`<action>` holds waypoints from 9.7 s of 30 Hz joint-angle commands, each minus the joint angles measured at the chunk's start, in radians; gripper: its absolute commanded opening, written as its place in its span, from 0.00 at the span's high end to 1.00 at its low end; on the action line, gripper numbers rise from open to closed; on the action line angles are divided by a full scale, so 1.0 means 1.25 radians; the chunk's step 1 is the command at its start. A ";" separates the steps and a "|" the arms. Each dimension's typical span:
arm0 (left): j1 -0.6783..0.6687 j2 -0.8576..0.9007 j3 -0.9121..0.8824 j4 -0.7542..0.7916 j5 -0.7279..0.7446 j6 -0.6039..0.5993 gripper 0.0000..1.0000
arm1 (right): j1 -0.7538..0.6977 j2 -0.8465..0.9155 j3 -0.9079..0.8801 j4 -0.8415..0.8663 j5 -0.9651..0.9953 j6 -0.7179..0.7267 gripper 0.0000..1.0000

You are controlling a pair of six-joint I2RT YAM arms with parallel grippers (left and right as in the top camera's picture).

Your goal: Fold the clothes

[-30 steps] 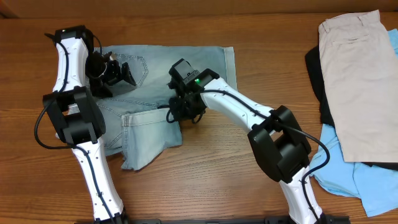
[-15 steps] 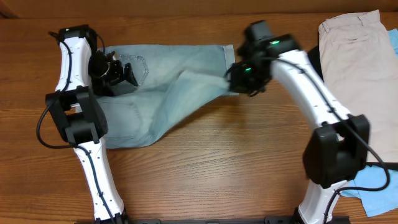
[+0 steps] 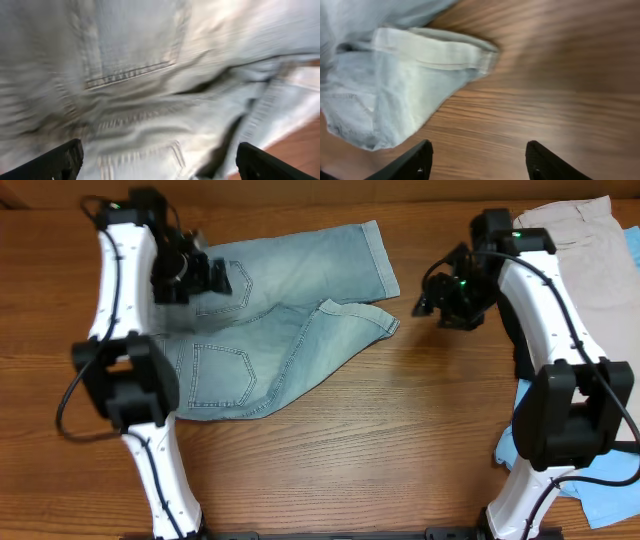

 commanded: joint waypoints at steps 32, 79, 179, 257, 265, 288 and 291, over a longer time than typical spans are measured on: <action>-0.006 -0.341 0.008 0.036 -0.204 -0.101 0.00 | 0.486 0.213 0.002 0.383 0.530 0.209 0.60; -0.007 -0.341 0.008 0.021 -0.219 -0.089 0.00 | 0.383 0.110 0.204 0.023 0.413 0.181 0.49; -0.007 -0.336 0.008 0.000 -0.195 -0.052 0.00 | 0.121 -0.056 -0.325 0.321 0.197 0.075 0.47; 0.043 -0.746 -1.161 0.459 -0.381 -0.822 0.40 | 0.190 -0.407 -0.461 0.185 0.163 0.161 0.09; 0.074 -0.728 -1.229 0.598 -0.421 -0.822 0.52 | 0.194 -0.406 -0.513 0.230 0.150 0.157 0.10; 0.079 -0.577 -1.241 0.727 -0.351 -0.802 0.96 | 0.237 -0.406 -0.516 0.227 0.152 0.183 0.16; 0.079 -0.577 -1.241 0.725 -0.349 -0.761 0.96 | 0.237 -0.406 -0.519 0.209 0.159 0.251 0.24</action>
